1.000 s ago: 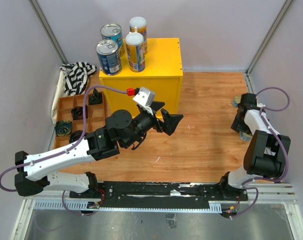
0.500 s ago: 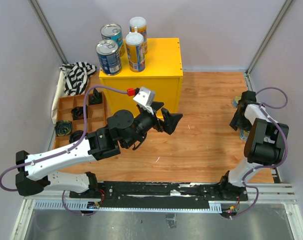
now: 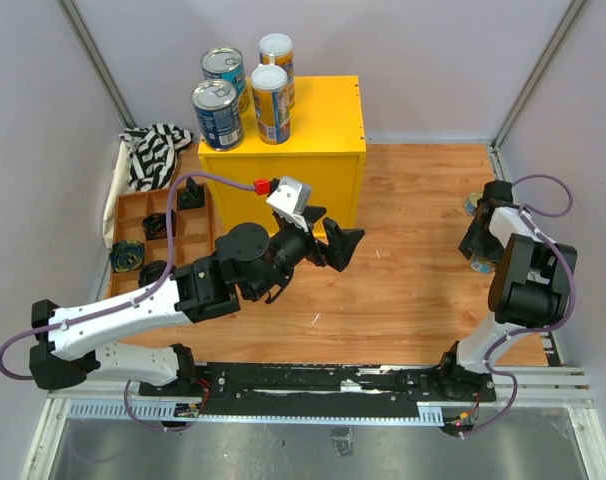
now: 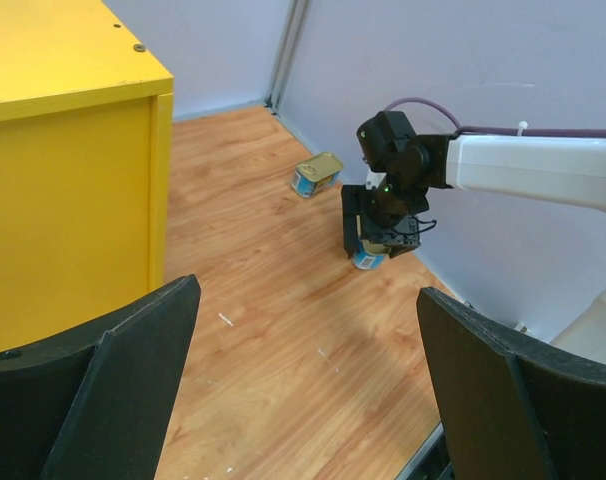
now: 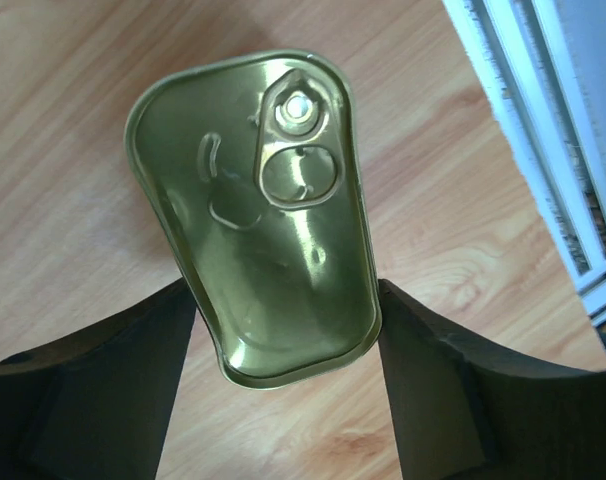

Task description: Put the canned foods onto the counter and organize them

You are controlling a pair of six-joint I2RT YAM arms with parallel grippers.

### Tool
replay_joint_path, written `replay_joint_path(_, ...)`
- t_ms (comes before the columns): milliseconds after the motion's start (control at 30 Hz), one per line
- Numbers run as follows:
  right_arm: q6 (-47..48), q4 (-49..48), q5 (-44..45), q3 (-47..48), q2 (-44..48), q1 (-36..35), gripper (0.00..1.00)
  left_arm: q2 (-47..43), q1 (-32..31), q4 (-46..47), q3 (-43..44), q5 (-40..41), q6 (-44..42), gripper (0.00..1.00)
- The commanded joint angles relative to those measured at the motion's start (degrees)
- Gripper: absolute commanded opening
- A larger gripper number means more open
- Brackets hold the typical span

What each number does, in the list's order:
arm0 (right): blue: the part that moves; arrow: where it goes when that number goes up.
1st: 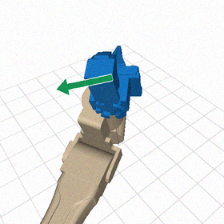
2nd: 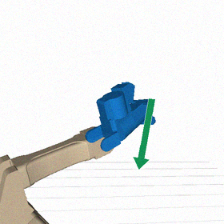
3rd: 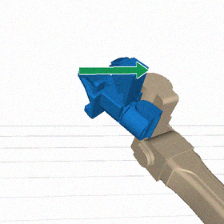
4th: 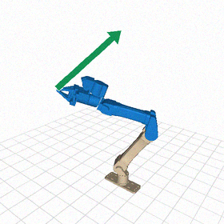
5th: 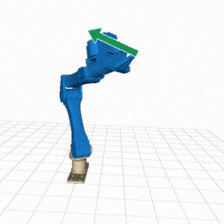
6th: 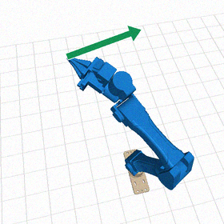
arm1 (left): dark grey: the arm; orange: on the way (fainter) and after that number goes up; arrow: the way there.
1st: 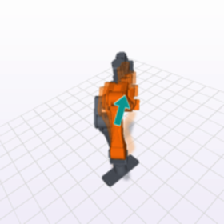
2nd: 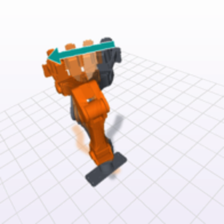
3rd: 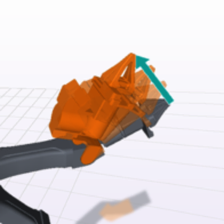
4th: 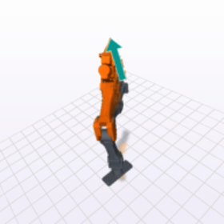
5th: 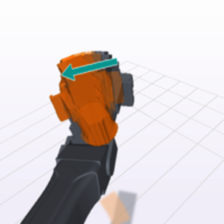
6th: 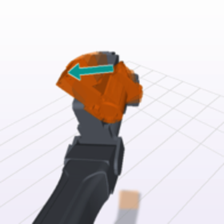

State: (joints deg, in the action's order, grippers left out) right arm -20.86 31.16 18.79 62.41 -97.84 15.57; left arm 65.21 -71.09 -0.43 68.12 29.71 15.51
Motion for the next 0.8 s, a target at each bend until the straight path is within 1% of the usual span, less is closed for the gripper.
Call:
replay_joint_path(0, 0.4, -1.7, -4.6, -1.4, 1.5, 0.5, 0.67, -0.3, -1.3, 0.3, 2.0, 2.2, 0.1, 0.94)
replay_joint_path(100, 0.7, -2.0, -5.7, -2.5, 2.4, 0.2, 0.57, -0.5, -2.1, 0.3, 1.9, 3.0, -0.1, 0.94)
replay_joint_path(233, 1.2, -2.1, -5.8, -3.4, 3.6, -1.0, 0.47, -1.1, -3.4, 0.2, 1.6, 4.7, -0.3, 0.94)
replay_joint_path(300, 1.5, -2.0, -5.9, -3.8, 4.5, -1.6, 0.4, -1.7, -4.2, 0.2, 1.3, 5.6, -0.3, 0.94)
replay_joint_path(367, 1.7, -1.9, -5.7, -4.3, 5.4, -2.4, 0.36, -2.2, -4.8, 0.3, 0.9, 6.3, -0.3, 0.94)
replay_joint_path(567, 2.2, -1.2, -5.2, -5.8, 8.0, -6.6, 0.29, -3.0, -6.4, 0.3, -0.1, 8.3, -0.3, 0.94)
replay_joint_path(767, 1.9, 0.3, -4.5, -7.4, 11.0, -13.6, 0.28, -4.5, -7.1, -0.3, -2.2, 9.1, 0.9, 0.94)
